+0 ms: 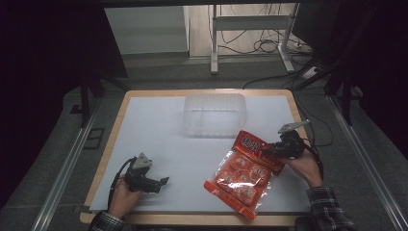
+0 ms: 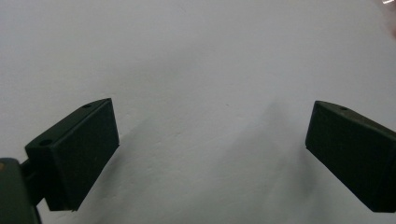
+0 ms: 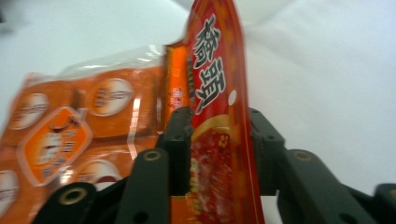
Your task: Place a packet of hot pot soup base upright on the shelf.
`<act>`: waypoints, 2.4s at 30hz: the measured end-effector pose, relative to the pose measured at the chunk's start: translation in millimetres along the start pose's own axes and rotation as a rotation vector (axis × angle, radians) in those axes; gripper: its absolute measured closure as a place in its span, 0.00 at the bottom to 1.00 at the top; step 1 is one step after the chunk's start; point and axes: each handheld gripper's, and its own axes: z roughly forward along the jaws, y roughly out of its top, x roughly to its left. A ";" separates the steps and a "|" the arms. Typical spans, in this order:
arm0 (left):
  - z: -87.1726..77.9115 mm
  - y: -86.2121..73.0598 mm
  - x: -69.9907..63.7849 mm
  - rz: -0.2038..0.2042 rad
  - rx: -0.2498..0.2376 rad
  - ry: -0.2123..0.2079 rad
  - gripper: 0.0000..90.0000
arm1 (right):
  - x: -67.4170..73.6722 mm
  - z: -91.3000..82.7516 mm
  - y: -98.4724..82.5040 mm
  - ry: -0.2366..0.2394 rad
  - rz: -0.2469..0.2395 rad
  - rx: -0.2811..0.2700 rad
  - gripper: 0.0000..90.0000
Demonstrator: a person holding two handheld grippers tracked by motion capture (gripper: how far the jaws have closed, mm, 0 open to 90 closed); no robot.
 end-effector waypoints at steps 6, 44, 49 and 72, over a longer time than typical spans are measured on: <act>0.6 0.1 -0.7 0.006 0.005 -0.002 0.03 | 12.7 12.5 4.8 -0.007 -0.047 0.059 0.80; -1.3 1.3 -1.6 0.013 -0.009 0.021 0.03 | 85.4 -48.7 69.2 -0.047 -0.123 -0.060 0.99; -1.5 1.5 -1.7 0.016 -0.007 0.022 0.03 | 96.1 -60.8 83.5 -0.032 -0.135 -0.074 0.99; -0.9 2.2 -2.6 0.021 -0.007 0.021 0.02 | 113.1 -85.4 131.0 -0.084 -0.192 -0.108 0.99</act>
